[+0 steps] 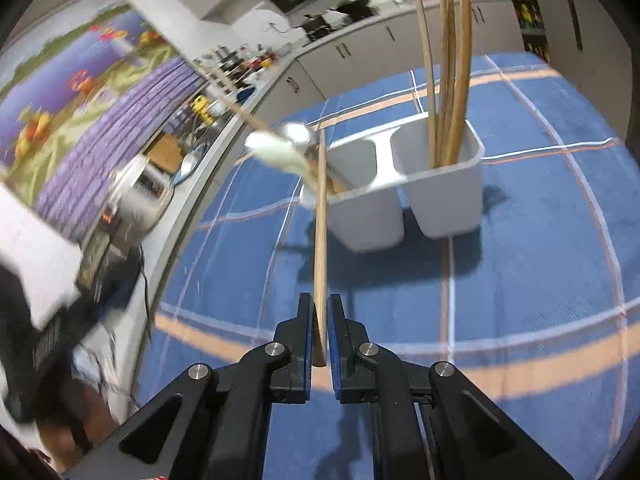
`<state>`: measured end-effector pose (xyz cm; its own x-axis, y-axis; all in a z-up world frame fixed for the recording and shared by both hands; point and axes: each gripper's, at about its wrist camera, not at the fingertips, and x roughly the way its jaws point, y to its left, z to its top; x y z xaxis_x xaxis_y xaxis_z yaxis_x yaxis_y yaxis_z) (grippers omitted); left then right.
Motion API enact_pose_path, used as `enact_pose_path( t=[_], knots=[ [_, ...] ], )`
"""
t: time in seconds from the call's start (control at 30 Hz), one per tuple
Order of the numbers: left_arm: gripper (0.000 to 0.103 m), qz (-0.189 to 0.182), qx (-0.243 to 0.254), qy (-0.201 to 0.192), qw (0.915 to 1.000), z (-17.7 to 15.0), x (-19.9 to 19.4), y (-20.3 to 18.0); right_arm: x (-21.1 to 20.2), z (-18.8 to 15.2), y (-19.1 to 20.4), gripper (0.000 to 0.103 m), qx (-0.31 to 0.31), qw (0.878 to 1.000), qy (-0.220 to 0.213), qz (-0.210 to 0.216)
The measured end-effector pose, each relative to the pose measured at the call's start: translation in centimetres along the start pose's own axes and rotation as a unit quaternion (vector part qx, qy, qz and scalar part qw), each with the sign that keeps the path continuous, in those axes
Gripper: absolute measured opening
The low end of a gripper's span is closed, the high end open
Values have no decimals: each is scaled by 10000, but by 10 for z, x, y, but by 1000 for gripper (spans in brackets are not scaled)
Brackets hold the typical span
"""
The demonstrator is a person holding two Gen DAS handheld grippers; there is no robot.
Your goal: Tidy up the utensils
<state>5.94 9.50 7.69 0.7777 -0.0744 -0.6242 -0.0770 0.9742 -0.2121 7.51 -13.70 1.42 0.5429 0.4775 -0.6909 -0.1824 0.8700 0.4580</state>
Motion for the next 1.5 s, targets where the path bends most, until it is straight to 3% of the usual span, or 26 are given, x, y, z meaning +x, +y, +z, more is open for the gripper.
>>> enact_pose_path(
  t=[0.17,0.33,0.5,0.63,0.7,0.73,0.77,0.83,1.0,1.1,1.3,1.5],
  knots=[
    [62,6,118,3,9999,-7,-10,2,-21,-66,4,8,-561,9974,374,-240],
    [62,90,157,-19,9998,-16,-21,7,0,-103,-4,8,-798,9921,816,-524],
    [62,123,195,-36,9997,-23,-30,8,42,-82,2,8,-817,9914,829,-600],
    [62,187,203,-16,9996,-28,-35,9,88,-35,20,8,-821,9923,701,-602],
    [62,212,182,-5,9996,-29,-39,12,97,-21,21,15,-683,9938,597,-639],
    [62,243,166,-18,9996,-29,-42,13,95,-16,21,26,-595,9945,556,-658],
    [63,282,155,-43,9995,-29,-44,15,88,-15,22,36,-542,9955,500,-601],
    [69,414,165,-166,9989,-30,-50,18,72,-17,25,43,-577,9957,392,-604],
    [87,980,332,-625,9927,-28,-64,11,22,-31,18,48,-437,9960,75,-780],
    [95,1092,496,-902,9887,-27,-73,-1,-15,-37,13,50,-249,9957,-335,-832],
    [103,1049,617,-1456,9818,-29,-94,-28,-76,-38,23,59,-277,9862,-1132,-1179],
    [103,805,1005,-1390,9819,-34,-100,-51,-107,-45,32,64,-326,9787,-1499,-1363]
  ],
)
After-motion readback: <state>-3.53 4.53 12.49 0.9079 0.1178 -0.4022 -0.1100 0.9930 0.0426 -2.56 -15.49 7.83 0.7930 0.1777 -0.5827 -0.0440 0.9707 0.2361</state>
